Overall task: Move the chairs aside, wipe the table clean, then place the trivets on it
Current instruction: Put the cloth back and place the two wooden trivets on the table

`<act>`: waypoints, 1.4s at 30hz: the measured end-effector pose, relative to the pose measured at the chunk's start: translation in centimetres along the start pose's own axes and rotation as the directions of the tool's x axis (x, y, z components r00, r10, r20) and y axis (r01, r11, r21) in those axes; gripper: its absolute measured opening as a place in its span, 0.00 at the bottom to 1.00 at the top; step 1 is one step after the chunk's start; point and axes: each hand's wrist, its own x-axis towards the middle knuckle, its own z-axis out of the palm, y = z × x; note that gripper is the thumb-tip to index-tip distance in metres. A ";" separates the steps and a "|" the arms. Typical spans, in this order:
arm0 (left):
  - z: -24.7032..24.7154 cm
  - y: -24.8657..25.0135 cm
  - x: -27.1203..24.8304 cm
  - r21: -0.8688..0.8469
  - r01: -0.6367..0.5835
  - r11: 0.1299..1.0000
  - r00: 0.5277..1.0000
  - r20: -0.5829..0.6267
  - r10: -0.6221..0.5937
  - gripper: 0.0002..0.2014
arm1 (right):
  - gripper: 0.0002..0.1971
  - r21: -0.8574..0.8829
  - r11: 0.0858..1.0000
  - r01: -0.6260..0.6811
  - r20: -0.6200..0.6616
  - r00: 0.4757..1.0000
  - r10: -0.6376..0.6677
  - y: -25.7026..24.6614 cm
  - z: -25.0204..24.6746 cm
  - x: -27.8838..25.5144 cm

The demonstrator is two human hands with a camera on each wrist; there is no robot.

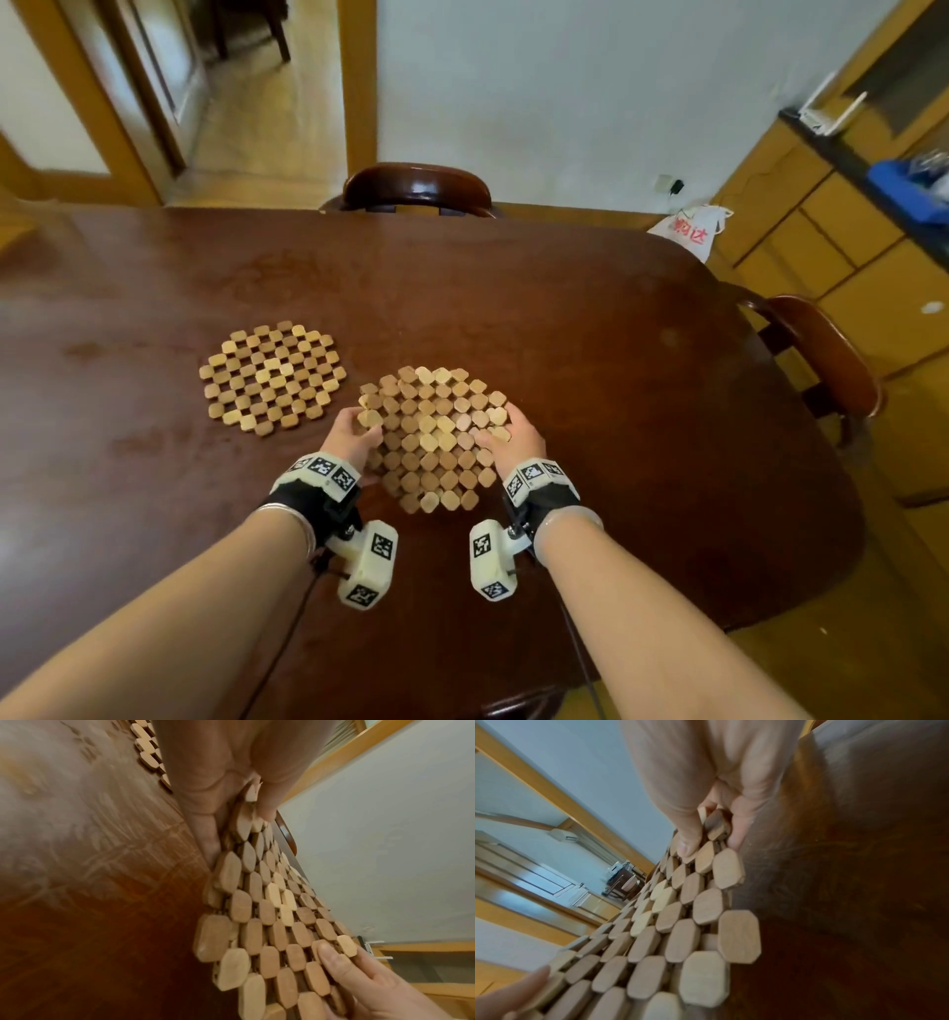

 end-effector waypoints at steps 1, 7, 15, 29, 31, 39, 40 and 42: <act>0.7 0.1 0.5 0.034 -0.010 0.999 1.000 -0.029 0.011 0.25 | 0.33 -0.006 1.000 0.018 0.012 1.000 -0.018 0.3 -0.5 1.1; 5.4 0.5 1.3 0.051 0.006 0.999 0.993 -0.116 0.000 0.28 | 0.32 -0.005 0.998 0.064 0.081 0.995 -0.064 2.6 -2.9 5.3; 6.9 1.0 1.8 0.155 -0.028 0.988 0.976 -0.211 0.061 0.23 | 0.33 0.016 0.993 0.114 0.096 0.989 -0.115 3.5 -3.9 6.4; 5.4 3.7 9.4 0.275 0.002 0.962 0.959 -0.274 0.077 0.23 | 0.32 -0.074 0.984 0.164 0.083 0.984 -0.158 -0.8 -1.6 13.3; 5.1 4.0 11.1 0.299 -0.005 0.954 0.959 -0.268 0.089 0.21 | 0.32 -0.102 0.980 0.168 0.083 0.984 -0.160 -1.7 -0.8 15.0; 5.5 4.8 15.6 0.448 0.017 0.894 0.964 -0.244 0.104 0.15 | 0.34 -0.115 0.991 0.072 0.020 0.997 -0.070 -1.7 1.3 18.9; 5.7 4.9 16.0 0.484 0.007 0.875 0.963 -0.238 0.125 0.14 | 0.34 -0.108 0.992 0.066 0.004 0.998 -0.066 -1.6 1.4 19.2; 5.8 5.0 16.4 0.546 -0.006 0.837 0.963 -0.222 0.152 0.13 | 0.33 -0.105 0.993 0.054 -0.027 0.998 -0.057 -1.5 1.2 19.7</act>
